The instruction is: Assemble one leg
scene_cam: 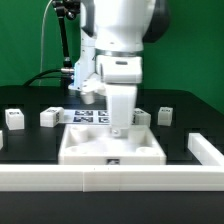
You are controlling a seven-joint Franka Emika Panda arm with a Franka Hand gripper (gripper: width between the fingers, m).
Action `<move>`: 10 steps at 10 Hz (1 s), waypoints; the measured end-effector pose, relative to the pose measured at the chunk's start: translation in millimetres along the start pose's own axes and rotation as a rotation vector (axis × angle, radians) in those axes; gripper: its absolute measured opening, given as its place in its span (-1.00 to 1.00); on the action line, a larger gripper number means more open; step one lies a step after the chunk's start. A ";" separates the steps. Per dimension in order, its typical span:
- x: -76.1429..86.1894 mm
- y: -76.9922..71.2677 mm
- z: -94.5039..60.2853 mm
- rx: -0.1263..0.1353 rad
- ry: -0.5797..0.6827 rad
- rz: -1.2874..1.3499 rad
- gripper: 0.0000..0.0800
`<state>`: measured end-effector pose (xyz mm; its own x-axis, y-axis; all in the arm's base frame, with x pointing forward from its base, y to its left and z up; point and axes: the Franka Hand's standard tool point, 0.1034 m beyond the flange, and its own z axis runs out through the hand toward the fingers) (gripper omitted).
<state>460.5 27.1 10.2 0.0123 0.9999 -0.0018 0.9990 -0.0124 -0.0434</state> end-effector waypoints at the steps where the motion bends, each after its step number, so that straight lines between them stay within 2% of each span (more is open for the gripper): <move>1: 15.6 3.0 -0.2 -0.005 0.006 -0.019 -0.84; 4: 52.3 16.0 -1.6 -0.019 0.016 -0.009 -0.84; 7: 54.9 17.9 -2.6 -0.022 0.016 -0.012 -0.84; 8: 54.6 17.9 -2.6 -0.022 0.016 -0.012 -0.35; 9: 54.4 17.9 -2.6 -0.022 0.016 -0.011 -0.35; 10: 54.3 18.0 -2.6 -0.022 0.016 -0.011 0.11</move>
Offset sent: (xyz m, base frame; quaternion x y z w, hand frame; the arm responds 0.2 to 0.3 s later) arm 0.0196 0.0446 0.0000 0.0043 -0.0001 0.0062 1.0000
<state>479.2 81.2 12.0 0.0018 0.9999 0.0147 0.9998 -0.0014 -0.0215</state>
